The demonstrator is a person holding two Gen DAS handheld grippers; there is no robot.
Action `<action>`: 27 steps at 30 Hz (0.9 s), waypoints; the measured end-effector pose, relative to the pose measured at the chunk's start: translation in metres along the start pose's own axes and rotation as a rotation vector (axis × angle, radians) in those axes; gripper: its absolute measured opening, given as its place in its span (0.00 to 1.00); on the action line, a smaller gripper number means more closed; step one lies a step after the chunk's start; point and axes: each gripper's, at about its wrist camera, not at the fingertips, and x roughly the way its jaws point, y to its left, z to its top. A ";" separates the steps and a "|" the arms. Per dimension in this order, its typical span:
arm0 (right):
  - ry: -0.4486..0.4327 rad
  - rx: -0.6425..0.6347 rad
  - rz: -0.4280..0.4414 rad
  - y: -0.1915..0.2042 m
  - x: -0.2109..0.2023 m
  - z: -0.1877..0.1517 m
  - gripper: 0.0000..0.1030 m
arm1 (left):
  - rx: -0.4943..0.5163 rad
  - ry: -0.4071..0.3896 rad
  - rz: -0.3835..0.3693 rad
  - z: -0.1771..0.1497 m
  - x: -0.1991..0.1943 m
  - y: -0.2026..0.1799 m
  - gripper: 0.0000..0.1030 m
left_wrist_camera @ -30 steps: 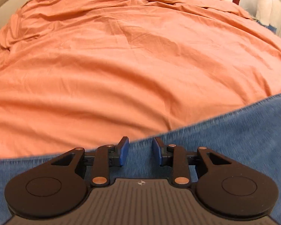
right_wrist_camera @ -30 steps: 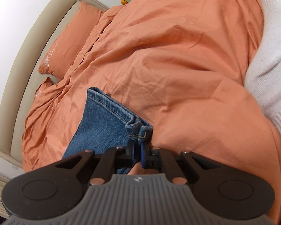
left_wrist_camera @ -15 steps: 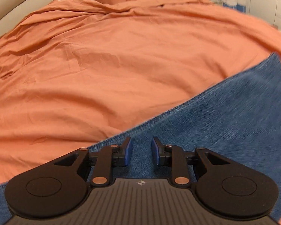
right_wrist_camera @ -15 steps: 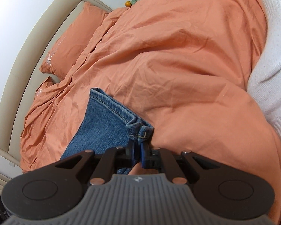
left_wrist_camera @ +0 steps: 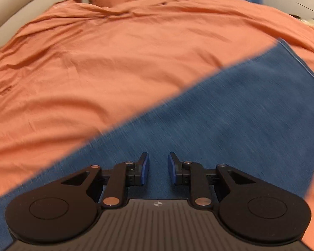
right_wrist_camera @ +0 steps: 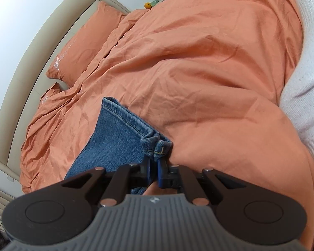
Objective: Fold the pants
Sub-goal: 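Lift the hem with the right gripper and carry it toward the waistband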
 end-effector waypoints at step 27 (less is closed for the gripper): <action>-0.207 -0.464 0.073 0.167 -0.078 -0.002 0.00 | -0.241 -0.173 -0.037 -0.111 -0.195 0.075 0.17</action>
